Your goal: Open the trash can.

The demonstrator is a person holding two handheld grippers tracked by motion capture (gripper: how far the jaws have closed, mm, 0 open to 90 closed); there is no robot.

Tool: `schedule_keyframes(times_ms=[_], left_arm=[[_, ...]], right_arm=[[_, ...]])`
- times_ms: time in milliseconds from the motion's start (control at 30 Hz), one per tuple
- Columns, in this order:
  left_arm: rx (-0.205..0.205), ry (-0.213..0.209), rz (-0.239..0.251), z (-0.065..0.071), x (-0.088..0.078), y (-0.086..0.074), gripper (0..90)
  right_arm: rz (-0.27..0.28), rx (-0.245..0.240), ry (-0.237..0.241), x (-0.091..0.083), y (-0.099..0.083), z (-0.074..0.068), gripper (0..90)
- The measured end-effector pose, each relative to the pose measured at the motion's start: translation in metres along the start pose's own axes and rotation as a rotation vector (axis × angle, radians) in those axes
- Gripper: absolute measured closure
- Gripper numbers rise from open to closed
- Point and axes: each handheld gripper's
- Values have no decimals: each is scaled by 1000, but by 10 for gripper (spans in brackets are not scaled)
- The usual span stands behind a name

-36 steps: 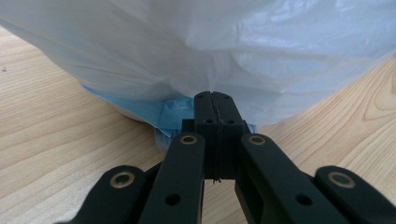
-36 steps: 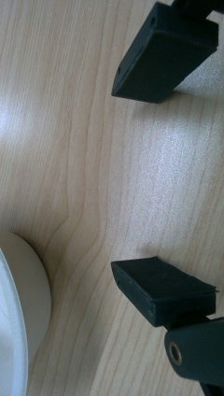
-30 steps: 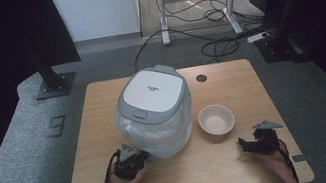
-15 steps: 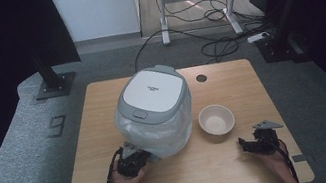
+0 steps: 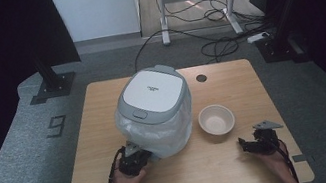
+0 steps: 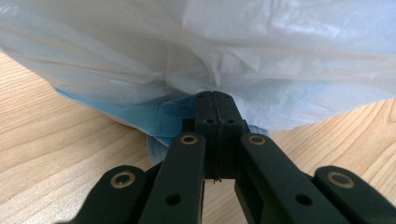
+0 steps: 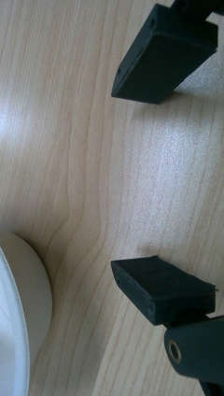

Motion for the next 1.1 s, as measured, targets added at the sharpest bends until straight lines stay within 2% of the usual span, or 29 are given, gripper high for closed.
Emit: schedule_keyframes(times_ms=[100,267,667,1100], left_arm=[[2,-13,-8,0,-1,0,900],[-1,-11,-8,1,0,-1,900],[42,31,-19,7,1,-1,900],[34,27,-22,7,2,-1,900]], right_arm=[[0,0,0,0,0,0,139],[0,0,0,0,0,0,139],[0,1,-1,0,0,0,139],[0,1,-1,0,0,0,139]])
Point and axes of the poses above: each handheld gripper's, and its own axes: x roughly forward along the jaws, y roughly out of its top, z roughly to its right, and after that the axes turned 5 degrees about -z, right-handed
